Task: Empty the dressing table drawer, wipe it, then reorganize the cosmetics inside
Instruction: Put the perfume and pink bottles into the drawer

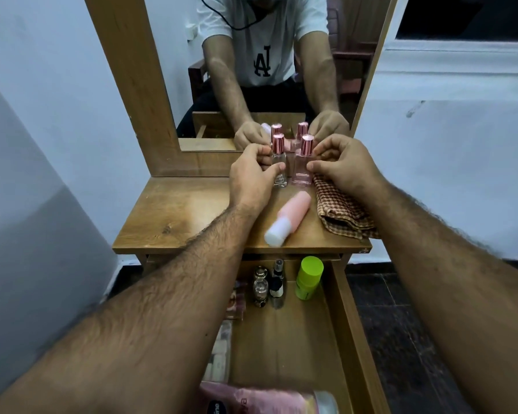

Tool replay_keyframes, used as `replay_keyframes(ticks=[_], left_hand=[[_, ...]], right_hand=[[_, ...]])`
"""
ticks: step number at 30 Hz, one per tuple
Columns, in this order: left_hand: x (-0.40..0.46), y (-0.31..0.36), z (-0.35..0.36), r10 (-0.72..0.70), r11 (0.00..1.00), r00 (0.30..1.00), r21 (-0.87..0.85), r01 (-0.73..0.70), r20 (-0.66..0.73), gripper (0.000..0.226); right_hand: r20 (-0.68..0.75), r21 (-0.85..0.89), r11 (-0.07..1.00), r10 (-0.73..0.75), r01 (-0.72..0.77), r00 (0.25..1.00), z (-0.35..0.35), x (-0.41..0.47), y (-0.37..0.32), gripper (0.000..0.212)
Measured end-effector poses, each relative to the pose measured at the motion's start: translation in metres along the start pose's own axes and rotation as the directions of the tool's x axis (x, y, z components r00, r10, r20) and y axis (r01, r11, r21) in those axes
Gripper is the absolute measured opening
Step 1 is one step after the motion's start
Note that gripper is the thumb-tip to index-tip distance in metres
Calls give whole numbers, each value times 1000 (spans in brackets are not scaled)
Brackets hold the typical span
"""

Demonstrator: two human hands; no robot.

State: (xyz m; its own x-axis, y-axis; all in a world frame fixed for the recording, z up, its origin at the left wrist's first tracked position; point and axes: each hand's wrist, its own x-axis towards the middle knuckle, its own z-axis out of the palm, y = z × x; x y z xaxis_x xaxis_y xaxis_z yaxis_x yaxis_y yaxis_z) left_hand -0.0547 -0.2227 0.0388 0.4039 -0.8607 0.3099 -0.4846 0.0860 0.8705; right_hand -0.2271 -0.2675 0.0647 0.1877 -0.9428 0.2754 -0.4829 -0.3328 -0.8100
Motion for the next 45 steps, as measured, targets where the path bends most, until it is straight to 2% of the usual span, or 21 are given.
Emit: replay_keyframes(ticks=[4, 8, 13, 18, 27, 32, 37, 45], left_hand=[[-5, -6, -2, 8, 1000, 998, -11, -9, -67, 32], [-8, -4, -6, 26, 1000, 997, -6, -26, -78, 33], [-10, 1, -26, 16, 1000, 995, -5, -17, -97, 38], [-25, 10, -55, 18, 996, 995, -83, -26, -95, 34], [-104, 18, -105, -64, 980, 996, -192, 51, -63, 34], [-170, 13, -126, -150, 965, 988, -214, 155, 40, 34], [-213, -11, -120, -235, 962, 948, -91, 259, 214, 30], [-217, -31, -96, -413, 911, 867, 107, 399, 280, 16]], right_hand=[[-97, -64, 994, -92, 86, 991, 13, -15, -1, 23], [-139, -137, 980, -164, 145, 977, 17, -22, -2, 22], [-179, -143, 975, -195, 171, 964, 11, -26, -13, 21], [-225, -45, 979, -203, 198, 953, 1, -39, -35, 18], [-175, 136, 985, -83, 107, 981, -10, -126, -68, 15], [-32, 202, 979, 8, -1, 999, 1, -192, -63, 16], [80, 106, 976, 183, -191, 980, 20, -236, -42, 16], [130, -161, 924, 367, -346, 921, 47, -244, -23, 17]])
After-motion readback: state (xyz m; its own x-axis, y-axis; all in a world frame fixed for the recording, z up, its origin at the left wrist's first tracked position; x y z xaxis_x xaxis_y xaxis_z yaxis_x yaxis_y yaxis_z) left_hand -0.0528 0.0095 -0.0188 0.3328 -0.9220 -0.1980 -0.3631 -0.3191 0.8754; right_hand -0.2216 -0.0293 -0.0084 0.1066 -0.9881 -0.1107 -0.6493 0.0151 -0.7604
